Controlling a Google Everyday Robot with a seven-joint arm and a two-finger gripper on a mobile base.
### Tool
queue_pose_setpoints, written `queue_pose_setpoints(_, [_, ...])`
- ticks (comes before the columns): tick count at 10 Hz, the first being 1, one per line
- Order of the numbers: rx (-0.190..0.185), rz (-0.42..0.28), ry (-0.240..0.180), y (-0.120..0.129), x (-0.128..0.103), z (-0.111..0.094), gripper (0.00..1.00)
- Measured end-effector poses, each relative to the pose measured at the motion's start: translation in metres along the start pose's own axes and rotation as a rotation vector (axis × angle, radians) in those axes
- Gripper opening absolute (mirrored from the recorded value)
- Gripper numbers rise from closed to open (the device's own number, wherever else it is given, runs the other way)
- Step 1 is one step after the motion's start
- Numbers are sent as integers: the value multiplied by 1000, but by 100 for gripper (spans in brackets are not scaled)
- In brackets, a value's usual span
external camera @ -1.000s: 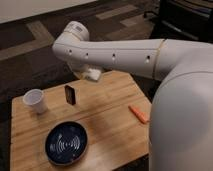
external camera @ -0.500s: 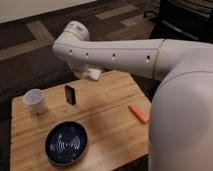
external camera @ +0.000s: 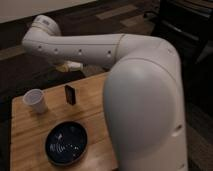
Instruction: Place the white sponge in the ceramic cup
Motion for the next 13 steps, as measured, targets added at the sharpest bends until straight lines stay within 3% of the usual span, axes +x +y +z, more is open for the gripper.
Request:
queue_pose_setpoints(2, [-15, -186, -79, 12, -65, -3, 0])
queue_pose_setpoints(4, [-7, -340, -152, 22, -112, -18, 0])
queue_pose_setpoints(5, [1, -375, -171, 23, -120, -24, 0])
queue_pose_setpoints(10, [3, -380, -176, 24, -121, -25, 0])
queue_pose_setpoints(13, [64, -418, -225, 22, -165, -40, 0])
